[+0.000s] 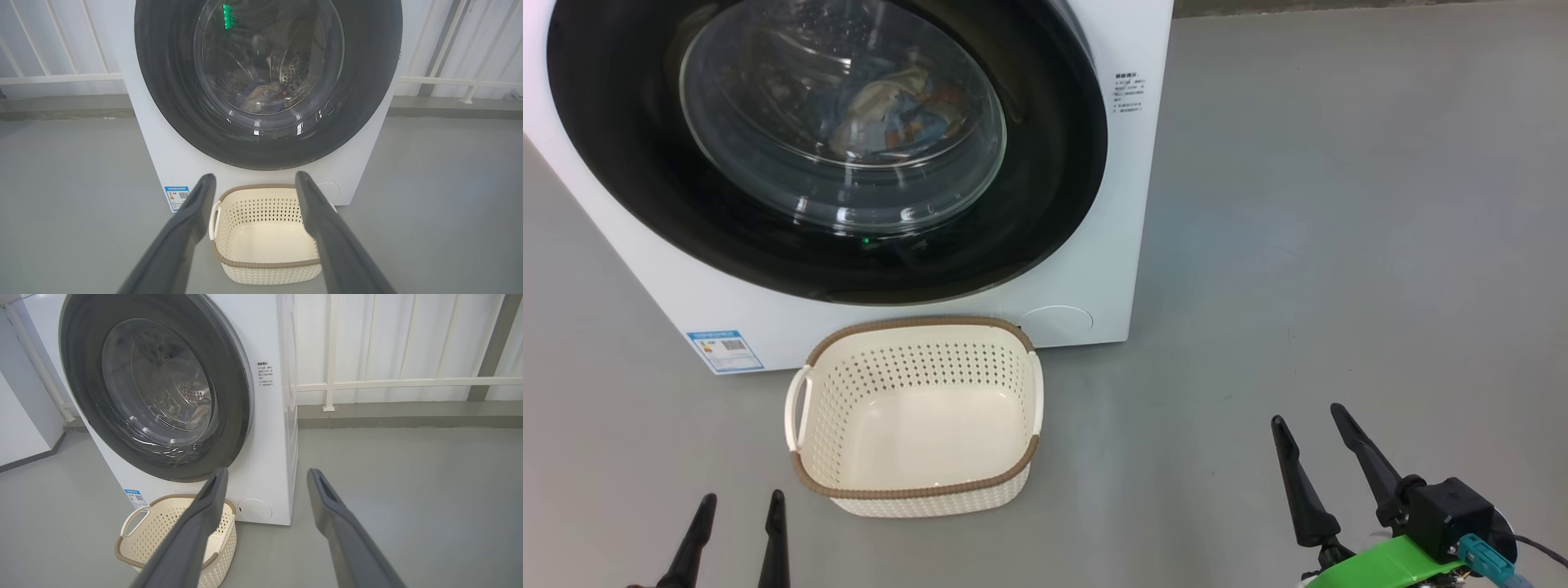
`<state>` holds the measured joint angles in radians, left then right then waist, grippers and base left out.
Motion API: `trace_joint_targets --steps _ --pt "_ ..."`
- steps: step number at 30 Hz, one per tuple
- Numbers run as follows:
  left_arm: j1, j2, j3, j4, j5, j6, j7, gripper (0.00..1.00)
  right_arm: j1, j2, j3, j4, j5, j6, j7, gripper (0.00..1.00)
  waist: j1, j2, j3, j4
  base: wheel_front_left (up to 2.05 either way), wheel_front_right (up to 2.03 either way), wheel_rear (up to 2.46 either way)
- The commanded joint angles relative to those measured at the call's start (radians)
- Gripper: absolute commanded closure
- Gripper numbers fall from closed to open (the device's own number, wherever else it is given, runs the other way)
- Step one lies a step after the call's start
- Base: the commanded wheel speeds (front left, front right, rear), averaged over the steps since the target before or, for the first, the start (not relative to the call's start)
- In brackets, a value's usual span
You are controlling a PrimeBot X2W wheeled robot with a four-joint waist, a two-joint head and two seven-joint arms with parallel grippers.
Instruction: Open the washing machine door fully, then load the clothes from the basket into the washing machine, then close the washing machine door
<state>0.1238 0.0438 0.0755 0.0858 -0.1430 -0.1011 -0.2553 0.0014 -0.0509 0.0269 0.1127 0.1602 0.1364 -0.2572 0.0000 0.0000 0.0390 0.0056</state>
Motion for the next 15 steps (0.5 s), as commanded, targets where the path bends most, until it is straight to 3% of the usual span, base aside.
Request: trace_joint_targets --steps 1,13,14,15 --pt "-0.036 0.006 0.035 -0.03 0.007 0.006 -0.006 0.0 -0.014 0.001 0.023 -0.027 -0.003 -0.006 -0.005 0.0 0.0 0.0 0.001 0.0 0.0 0.0 0.0" --pt "-0.044 0.006 0.031 -0.026 0.012 0.0 -0.006 0.0 -0.011 0.001 0.017 -0.03 0.006 -0.006 -0.005 0.0 0.0 0.0 -0.004 0.008 0.0 0.0 0.0" --pt "-0.005 -0.001 -0.001 0.003 0.004 -0.001 0.0 1.0 0.0 0.0 -0.006 -0.001 0.004 0.0 0.0 1.0 0.0 0.0 -0.004 0.008 0.0 0.0 0.0" --pt "-0.003 -0.002 -0.003 0.014 0.004 -0.001 0.0 1.0 0.001 0.0 -0.005 0.011 0.004 0.0 0.0 1.0 0.0 0.0 -0.004 0.008 0.0 0.0 0.0"
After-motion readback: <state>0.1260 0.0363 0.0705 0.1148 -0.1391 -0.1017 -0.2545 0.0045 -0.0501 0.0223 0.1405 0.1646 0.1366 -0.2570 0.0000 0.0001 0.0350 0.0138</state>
